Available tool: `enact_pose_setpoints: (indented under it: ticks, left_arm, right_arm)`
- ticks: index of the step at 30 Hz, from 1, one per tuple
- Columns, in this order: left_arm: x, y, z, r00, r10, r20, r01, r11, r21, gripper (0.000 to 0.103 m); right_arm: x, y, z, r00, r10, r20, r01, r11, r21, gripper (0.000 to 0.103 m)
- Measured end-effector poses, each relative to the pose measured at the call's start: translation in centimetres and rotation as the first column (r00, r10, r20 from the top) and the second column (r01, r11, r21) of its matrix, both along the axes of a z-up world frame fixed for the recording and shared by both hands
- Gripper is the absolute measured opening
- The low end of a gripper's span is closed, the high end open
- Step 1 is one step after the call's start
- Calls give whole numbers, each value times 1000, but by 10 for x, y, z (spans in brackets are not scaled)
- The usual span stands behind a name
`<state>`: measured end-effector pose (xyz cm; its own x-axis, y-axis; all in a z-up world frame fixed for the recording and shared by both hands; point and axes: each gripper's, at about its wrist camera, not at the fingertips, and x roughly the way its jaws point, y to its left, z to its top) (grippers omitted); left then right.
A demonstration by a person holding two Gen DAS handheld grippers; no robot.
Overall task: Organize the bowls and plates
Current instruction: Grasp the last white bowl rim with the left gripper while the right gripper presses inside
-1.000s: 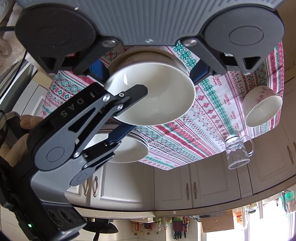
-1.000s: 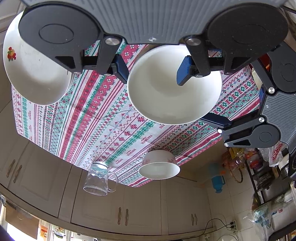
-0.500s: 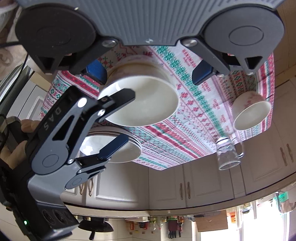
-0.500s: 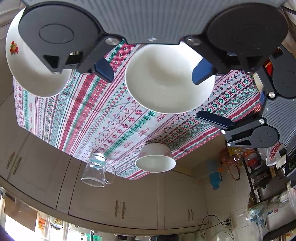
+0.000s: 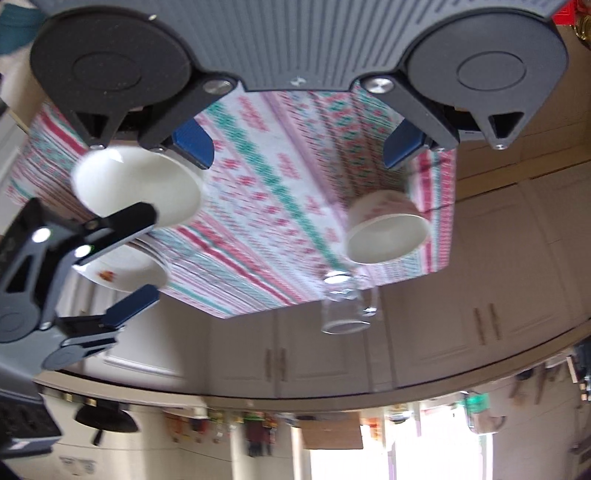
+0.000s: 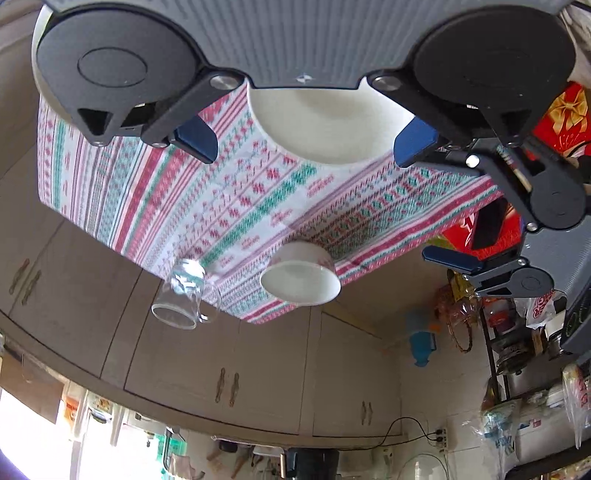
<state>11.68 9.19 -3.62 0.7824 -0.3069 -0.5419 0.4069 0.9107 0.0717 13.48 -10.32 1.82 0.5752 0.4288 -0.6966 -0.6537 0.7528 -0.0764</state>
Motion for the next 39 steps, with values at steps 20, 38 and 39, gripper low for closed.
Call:
enact_pose_setpoints:
  ticks: [20,38,39]
  left_arm:
    - [107,27,-32,994,110,-11,-110,994,11,98]
    - [151,30,-57,995,91,-42,-92,995,-27,98]
    - [152,29,-58,995,91,-41,-92,995,-27,98]
  right_arm:
    - [112,58,-1,997,79,-27,-80,996,-26,102]
    - [219,106,-45,990,57,-129,-65,996,-60,90]
    - [221,107,-48,990,54,-133,-63,996,-60,88]
